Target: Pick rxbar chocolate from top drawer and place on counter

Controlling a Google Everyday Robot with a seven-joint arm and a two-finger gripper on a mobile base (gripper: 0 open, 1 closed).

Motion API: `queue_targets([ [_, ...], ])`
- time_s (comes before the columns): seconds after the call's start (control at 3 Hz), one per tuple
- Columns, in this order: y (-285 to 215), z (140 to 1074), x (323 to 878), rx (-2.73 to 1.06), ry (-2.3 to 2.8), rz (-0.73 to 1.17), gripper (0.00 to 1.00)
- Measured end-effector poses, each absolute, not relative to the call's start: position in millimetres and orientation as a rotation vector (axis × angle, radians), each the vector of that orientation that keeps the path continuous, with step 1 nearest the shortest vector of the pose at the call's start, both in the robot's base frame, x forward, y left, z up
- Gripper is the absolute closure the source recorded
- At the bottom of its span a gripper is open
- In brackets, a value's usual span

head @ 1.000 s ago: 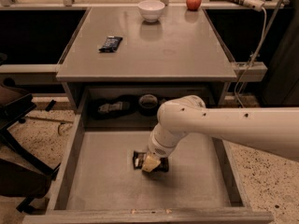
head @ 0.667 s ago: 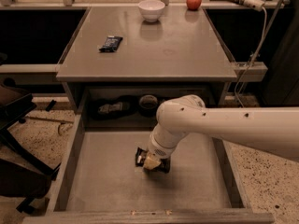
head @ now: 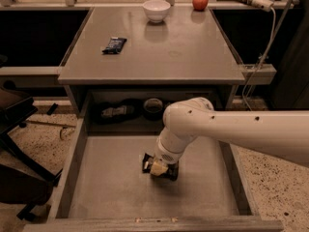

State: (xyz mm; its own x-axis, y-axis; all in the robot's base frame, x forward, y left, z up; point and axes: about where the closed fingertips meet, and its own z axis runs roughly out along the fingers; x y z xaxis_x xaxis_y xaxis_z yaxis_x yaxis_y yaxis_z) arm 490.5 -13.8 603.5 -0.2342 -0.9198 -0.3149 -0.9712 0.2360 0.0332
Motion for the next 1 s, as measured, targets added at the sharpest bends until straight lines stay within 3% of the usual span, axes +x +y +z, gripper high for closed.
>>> queue_targets([
  [0.33,-6.9,628.3,500.8,-1.795,2.227,0.332,1.00],
  [1.0,-10.8,761.8,537.8,-1.705,2.016,0.523,1.00],
])
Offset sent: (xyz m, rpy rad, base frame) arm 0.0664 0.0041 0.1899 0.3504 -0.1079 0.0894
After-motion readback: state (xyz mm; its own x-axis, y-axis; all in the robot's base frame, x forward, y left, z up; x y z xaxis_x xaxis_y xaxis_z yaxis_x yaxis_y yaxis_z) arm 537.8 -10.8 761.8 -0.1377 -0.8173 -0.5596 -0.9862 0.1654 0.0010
